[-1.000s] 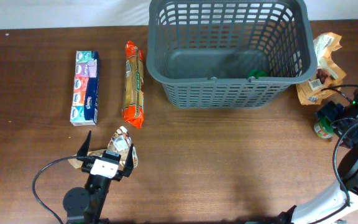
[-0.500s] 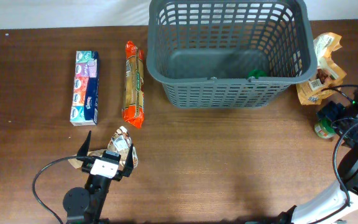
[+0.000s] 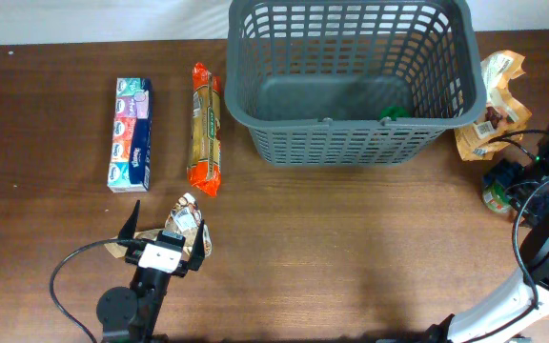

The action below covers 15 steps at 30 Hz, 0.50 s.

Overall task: Pack container
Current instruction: 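Grasp the second jar with the right gripper and lift it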

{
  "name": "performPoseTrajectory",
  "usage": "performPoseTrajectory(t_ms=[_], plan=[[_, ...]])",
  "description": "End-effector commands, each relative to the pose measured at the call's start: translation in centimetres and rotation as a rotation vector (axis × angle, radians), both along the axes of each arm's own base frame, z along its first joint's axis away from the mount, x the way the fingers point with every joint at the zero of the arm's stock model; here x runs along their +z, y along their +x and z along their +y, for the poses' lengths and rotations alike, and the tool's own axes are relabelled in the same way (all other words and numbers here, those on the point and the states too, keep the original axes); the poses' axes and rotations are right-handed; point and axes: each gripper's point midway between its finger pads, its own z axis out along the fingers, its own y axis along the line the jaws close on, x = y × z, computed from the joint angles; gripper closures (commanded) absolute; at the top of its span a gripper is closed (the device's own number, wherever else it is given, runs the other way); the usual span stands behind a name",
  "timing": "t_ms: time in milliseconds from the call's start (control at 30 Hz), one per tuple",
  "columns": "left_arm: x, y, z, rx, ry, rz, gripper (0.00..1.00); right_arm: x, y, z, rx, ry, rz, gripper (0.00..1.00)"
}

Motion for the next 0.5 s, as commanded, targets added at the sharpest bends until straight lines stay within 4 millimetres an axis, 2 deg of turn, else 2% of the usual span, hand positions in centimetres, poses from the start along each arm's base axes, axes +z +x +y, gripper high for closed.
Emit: performPoseTrajectory(t_ms=[0, 333, 400, 467], plan=[[-0.38, -0.01, -0.16, -0.009, 0.011, 0.009, 0.01, -1.61, -0.95, -0.01, 0.008, 0.01, 0.057, 0.01], [-0.38, -0.01, -0.16, -0.009, 0.011, 0.009, 0.01, -1.98, -1.23, 0.18, 0.015, 0.022, 0.073, 0.01], [-0.38, -0.01, -0.16, -0.009, 0.011, 0.009, 0.01, -1.83, -1.25, 0.19, 0.015, 0.024, 0.076, 0.09], [-0.38, -0.01, -0.16, -0.009, 0.011, 0.009, 0.01, -1.61, -1.16, 0.13, 0.014, 0.024, 0.076, 0.26]])
